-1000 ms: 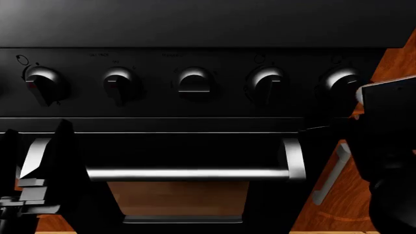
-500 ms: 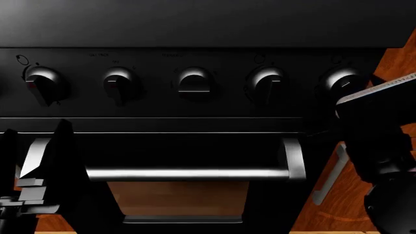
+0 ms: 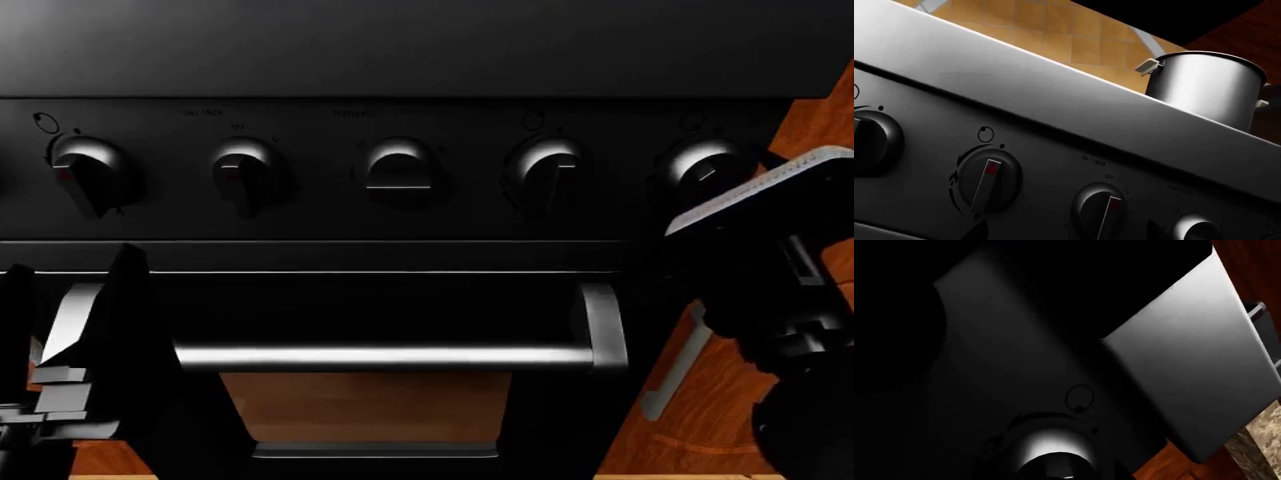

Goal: Frozen meat rests on a plate on the counter. Retrieve the meat and place it in a pot on a burner. Then turn the burner on.

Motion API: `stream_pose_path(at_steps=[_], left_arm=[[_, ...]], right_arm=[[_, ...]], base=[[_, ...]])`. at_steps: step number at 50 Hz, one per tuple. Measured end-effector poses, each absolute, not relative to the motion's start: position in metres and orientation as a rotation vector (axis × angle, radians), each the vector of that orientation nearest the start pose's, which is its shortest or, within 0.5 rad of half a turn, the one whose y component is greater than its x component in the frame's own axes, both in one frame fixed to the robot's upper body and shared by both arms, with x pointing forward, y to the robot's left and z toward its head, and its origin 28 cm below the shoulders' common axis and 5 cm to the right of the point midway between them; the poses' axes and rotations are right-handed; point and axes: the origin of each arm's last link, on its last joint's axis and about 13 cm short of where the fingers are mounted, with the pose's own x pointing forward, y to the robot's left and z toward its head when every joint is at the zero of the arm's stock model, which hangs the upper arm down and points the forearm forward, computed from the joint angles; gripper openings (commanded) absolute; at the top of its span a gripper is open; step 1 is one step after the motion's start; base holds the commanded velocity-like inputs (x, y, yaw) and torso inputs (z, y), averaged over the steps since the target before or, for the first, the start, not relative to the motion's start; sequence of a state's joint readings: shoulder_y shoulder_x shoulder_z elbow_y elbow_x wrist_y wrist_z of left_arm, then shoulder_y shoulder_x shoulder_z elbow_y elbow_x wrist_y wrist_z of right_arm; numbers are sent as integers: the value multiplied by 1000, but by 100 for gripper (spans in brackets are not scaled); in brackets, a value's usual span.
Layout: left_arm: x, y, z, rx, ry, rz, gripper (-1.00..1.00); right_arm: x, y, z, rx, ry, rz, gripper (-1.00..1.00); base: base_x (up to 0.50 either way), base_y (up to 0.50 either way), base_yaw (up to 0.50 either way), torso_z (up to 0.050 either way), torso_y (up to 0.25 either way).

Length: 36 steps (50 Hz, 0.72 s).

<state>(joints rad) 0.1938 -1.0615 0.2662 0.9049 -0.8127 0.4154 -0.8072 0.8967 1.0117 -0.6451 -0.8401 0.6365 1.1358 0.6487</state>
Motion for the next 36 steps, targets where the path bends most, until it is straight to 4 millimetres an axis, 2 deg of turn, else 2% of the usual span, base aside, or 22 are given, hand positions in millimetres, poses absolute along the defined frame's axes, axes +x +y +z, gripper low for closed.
stream_pose_path(at_steps=[3, 4, 10, 15, 25, 36], left_arm=[[122, 249, 194, -346, -421, -86, 100], [122, 249, 194, -346, -422, -86, 100], [122, 249, 195, -346, -425, -89, 100], [123, 249, 196, -345, -429, -90, 100], [122, 248, 200, -342, -439, -96, 100], [119, 251, 213, -314, -473, -95, 100]], right_arm=[[212, -170, 238, -877, -169, -133, -100], [212, -170, 240, -875, -165, -129, 100], [205, -165, 262, -831, -245, -120, 100], [190, -166, 282, -784, -296, -158, 100], [146, -167, 312, -762, -361, -172, 100], [94, -172, 324, -646, -403, -202, 100]], base=[[8, 4, 14, 0, 0], [0, 5, 0, 10, 0], [0, 0, 0, 0, 0], [0, 0, 0, 0, 0], [0, 0, 0, 0, 0], [0, 0, 0, 0, 0]])
